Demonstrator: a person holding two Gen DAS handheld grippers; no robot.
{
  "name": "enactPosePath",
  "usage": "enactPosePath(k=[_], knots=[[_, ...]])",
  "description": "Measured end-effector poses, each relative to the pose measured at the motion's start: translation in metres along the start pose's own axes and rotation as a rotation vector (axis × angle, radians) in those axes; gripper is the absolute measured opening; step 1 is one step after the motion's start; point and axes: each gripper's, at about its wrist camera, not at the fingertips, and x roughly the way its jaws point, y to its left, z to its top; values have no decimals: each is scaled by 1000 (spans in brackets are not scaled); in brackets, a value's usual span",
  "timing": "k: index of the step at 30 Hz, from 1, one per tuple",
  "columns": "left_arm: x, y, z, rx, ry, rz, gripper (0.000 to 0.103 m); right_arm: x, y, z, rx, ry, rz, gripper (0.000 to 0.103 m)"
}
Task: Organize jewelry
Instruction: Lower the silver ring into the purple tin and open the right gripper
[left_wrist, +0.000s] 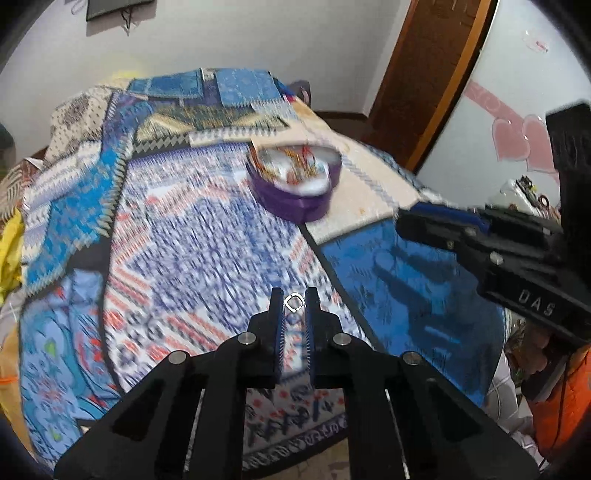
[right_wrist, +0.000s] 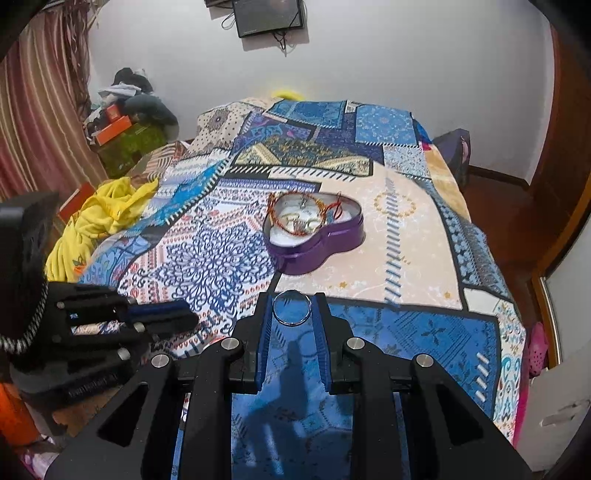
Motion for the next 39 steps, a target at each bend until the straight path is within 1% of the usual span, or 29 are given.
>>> enactPosePath(k=[10,17,20,24,29,32,35,39], knots=[[-21,4,44,16,-125,22,9,-10,-5,26,-11,-80,-17,20],[-23,1,69,43,-179,29,9,-14,-7,46,-19,-133,-19,20],[-21,2,76,49,-193,30,9,-11,-10,52,-15,-141,-18,20],[-15,5,83,46,-197,30,9,-4,-15,60,-7,-145,-21,20],[-1,9,91,39,-183,25,9,7,-22,66,4,-133,-16,20],[11,11,95,46,-160,7,9,19,-28,68,21,-105,1,20],[24,11,99,58,-136,5,9,35,-34,69,38,-58,19,20],[43,14,101,60,-96,-11,9,52,-37,69,36,-9,22,20]])
